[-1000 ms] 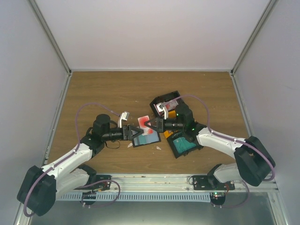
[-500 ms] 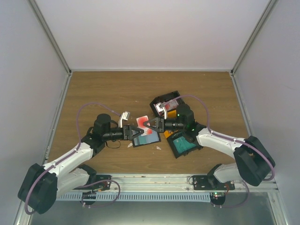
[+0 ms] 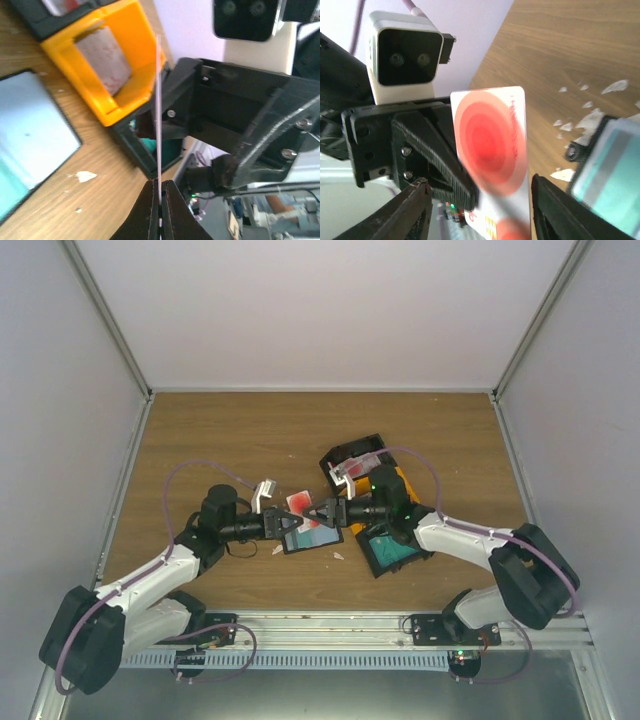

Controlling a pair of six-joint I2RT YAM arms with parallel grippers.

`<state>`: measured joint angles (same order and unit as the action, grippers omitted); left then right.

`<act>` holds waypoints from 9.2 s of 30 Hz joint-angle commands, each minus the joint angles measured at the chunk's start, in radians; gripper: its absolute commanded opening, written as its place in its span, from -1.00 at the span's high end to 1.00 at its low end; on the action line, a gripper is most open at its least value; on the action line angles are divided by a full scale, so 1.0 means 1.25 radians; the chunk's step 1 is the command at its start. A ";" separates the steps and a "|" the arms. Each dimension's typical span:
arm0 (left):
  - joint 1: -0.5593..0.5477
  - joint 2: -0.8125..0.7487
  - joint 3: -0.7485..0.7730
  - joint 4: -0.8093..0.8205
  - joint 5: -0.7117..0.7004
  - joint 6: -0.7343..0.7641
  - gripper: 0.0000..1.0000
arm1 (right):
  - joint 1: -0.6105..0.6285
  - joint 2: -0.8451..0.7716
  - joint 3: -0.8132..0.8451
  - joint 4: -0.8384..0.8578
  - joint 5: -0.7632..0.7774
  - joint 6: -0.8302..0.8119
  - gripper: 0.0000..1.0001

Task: Put the credit cards into the card holder
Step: Pick up the credit card from the storage box, then insert the credit card into the card holder.

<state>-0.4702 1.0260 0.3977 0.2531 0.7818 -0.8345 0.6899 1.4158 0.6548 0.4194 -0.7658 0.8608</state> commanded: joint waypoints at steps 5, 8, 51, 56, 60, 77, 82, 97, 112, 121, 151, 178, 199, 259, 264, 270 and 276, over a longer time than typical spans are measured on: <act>0.014 0.007 -0.013 -0.162 -0.199 0.083 1.00 | 0.021 0.004 0.015 -0.282 0.268 -0.110 -0.25; 0.015 0.032 -0.009 -0.164 -0.202 0.096 1.00 | 0.049 0.056 0.045 -0.347 0.337 -0.131 -0.22; 0.014 0.423 0.016 0.091 -0.064 -0.007 1.00 | 0.109 0.304 0.210 -0.635 0.657 -0.187 0.23; 0.011 0.448 0.017 0.091 -0.067 -0.042 1.00 | 0.109 0.311 0.207 -0.626 0.643 -0.178 0.25; 0.003 0.458 0.011 0.075 -0.077 -0.069 1.00 | 0.111 0.315 0.204 -0.626 0.635 -0.165 0.33; -0.007 0.457 0.022 0.039 -0.069 -0.047 1.00 | 0.112 0.318 0.193 -0.605 0.616 -0.152 0.41; 0.001 0.474 0.048 0.017 -0.077 -0.002 1.00 | 0.112 0.317 0.190 -0.599 0.616 -0.153 0.42; -0.001 0.508 0.065 0.054 -0.075 0.005 1.00 | 0.112 0.322 0.181 -0.581 0.589 -0.151 0.43; -0.029 0.537 0.086 0.075 -0.044 -0.009 0.82 | 0.113 0.318 0.178 -0.562 0.559 -0.141 0.49; -0.050 0.563 0.124 0.050 -0.055 0.004 0.79 | 0.113 0.314 0.169 -0.552 0.557 -0.126 0.49; -0.126 0.375 0.138 -0.238 -0.221 0.081 -0.29 | 0.111 0.234 0.116 -0.483 0.494 -0.085 0.00; -0.194 0.401 0.188 -0.283 -0.297 0.119 -0.10 | 0.111 0.225 0.098 -0.425 0.421 -0.104 0.09; -0.202 0.299 0.206 -0.371 -0.393 0.120 -0.12 | 0.111 0.133 0.116 -0.518 0.572 -0.087 -0.16; -0.201 0.417 0.158 -0.361 -0.484 0.116 1.00 | 0.118 0.150 0.096 -0.417 0.359 -0.113 0.61; -0.201 0.420 0.160 -0.361 -0.482 0.118 1.00 | 0.122 0.146 0.117 -0.464 0.409 -0.118 0.42; -0.201 0.422 0.161 -0.362 -0.484 0.118 1.00 | 0.123 0.155 0.128 -0.491 0.433 -0.119 0.35; -0.201 0.426 0.161 -0.362 -0.484 0.118 1.00 | 0.123 0.148 0.129 -0.485 0.425 -0.122 0.51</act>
<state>-0.7177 1.5112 0.6315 -0.1509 0.2443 -0.6918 0.8322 1.6215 0.7956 -0.1715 -0.2443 0.7155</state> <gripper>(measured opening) 0.026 0.266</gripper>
